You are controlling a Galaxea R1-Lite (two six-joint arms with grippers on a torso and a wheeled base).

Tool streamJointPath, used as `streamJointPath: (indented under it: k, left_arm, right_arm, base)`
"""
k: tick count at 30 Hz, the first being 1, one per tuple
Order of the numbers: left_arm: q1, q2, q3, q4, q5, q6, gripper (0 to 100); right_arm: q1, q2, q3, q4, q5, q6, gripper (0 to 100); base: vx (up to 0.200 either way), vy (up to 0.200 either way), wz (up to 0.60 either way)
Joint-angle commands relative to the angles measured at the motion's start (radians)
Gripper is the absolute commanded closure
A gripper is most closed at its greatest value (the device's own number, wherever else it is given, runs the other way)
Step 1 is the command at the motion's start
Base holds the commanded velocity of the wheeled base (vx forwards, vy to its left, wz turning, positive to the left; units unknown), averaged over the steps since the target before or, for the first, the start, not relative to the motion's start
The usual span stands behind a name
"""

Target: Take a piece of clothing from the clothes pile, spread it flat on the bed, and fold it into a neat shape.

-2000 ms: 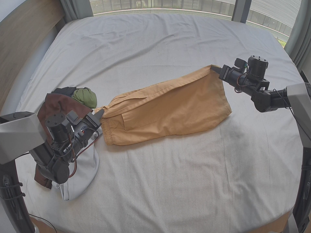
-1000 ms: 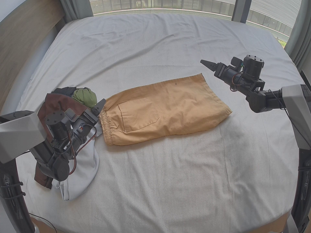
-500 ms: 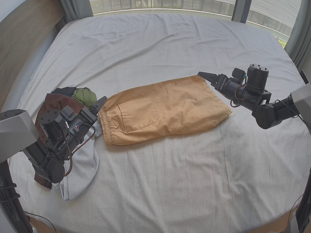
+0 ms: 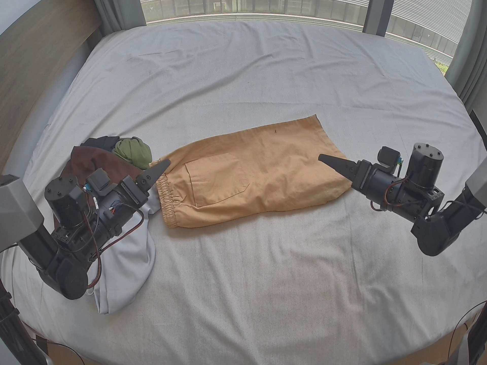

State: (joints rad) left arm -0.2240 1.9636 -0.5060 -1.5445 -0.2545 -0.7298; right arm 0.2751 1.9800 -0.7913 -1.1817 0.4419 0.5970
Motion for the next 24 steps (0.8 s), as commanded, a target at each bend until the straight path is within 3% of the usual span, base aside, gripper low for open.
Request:
streamJointPath:
  k: [1,5,24]
  left_arm:
    - [-0.018,-0.008,0.041,0.0,-0.02,0.033,0]
    - [-0.012,0.003,0.041,0.0,-0.02,0.081,0]
    - [-0.011,0.011,0.043,0.0,-0.02,0.084,0]
  right_arm:
    - [-0.014,-0.018,0.092,-0.045,0.026,0.012,0]
    - [-0.017,-0.006,0.113,-0.039,0.026,0.01,0]
    - [-0.048,0.188,0.099,-0.038,0.024,0.004,0]
  base:
    - [0.0,0.0,0.0]
    - [0.0,0.0,0.0]
    - [0.0,0.0,0.0]
